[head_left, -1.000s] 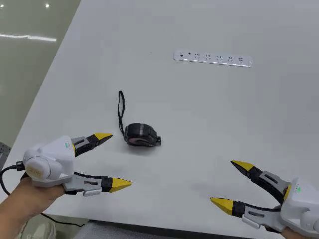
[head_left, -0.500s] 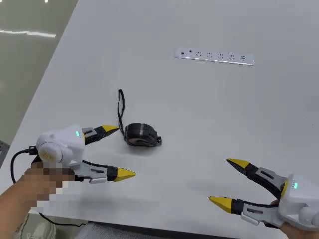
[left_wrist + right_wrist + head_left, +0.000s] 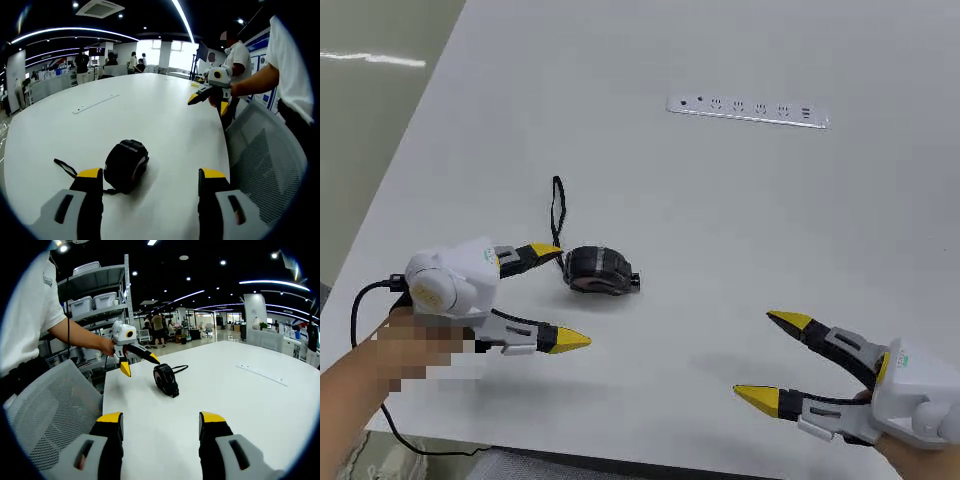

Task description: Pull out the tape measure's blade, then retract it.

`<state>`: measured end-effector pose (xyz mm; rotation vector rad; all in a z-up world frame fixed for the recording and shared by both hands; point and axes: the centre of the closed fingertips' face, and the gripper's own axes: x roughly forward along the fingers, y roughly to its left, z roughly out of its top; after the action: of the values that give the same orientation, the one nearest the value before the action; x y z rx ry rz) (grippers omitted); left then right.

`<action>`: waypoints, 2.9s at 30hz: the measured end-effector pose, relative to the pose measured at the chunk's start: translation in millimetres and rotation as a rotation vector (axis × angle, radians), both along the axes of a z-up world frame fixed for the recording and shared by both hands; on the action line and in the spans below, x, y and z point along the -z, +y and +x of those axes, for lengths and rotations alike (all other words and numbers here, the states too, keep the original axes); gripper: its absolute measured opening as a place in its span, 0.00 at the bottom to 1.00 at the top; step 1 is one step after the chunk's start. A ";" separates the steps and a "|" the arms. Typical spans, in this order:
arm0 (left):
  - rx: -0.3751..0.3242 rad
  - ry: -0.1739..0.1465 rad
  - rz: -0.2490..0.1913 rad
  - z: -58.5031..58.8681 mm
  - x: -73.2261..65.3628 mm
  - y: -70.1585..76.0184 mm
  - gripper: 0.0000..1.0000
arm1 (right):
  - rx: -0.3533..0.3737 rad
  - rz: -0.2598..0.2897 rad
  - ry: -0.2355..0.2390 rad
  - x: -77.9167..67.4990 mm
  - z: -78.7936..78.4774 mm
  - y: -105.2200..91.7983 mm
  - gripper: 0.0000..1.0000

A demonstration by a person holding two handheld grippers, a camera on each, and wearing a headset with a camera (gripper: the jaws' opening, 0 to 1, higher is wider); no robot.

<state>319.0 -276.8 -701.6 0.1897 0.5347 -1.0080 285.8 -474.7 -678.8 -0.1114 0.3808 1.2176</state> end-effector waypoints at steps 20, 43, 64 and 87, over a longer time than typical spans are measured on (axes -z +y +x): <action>0.012 0.037 0.004 20.3 20.3 0.5 0.72 | -0.041 0.004 0.001 2.3 15.8 15.6 0.60; 0.014 0.082 0.005 44.1 44.0 -1.0 0.63 | -0.069 0.002 0.024 12.7 26.3 27.1 0.58; 0.028 0.105 0.019 49.7 58.0 -5.2 0.46 | -0.086 0.001 0.035 19.4 32.7 34.4 0.55; 0.052 0.106 0.023 49.3 62.4 -8.5 0.37 | -0.095 -0.001 0.044 22.1 32.1 36.7 0.54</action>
<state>368.3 -285.3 -764.0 0.1719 0.6406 -1.0673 318.0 -438.0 -700.9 -0.1051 0.4183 1.3156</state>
